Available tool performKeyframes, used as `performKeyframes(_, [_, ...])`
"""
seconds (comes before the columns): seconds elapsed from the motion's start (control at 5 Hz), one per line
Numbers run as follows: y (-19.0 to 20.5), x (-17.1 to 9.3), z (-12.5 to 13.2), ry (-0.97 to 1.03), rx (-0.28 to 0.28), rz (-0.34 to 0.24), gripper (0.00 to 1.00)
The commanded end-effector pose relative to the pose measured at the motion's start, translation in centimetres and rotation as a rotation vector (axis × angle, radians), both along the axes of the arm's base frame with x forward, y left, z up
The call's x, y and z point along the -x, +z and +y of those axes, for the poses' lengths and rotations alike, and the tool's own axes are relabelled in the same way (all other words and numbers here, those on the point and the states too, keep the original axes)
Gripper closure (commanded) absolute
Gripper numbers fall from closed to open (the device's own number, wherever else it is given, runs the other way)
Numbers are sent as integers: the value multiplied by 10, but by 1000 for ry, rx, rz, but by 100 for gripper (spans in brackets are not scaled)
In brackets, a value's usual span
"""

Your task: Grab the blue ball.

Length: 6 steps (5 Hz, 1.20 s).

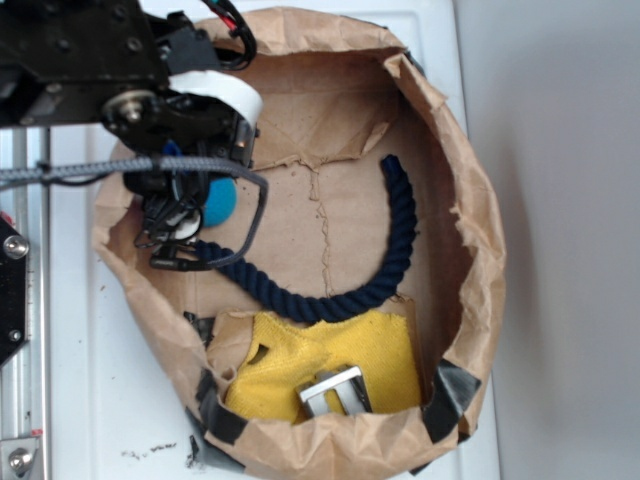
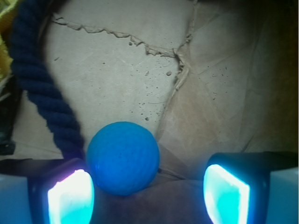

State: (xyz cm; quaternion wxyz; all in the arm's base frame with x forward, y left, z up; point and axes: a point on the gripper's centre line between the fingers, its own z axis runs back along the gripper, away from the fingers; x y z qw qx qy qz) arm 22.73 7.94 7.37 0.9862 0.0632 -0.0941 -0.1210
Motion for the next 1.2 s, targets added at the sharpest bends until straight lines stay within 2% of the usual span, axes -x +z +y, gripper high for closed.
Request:
performKeyframes(0.0, [-13, -22, 3, 17, -54, -12, 0])
performKeyframes(0.2, [-19, -26, -2, 44, -64, -28, 0])
performKeyframes(0.6, [-34, -30, -9, 58, -91, -1, 0])
performKeyframes(0.8, [-34, -33, -7, 99, -88, -1, 100])
performKeyframes(1.0, [-29, -35, -4, 104, -79, -14, 100])
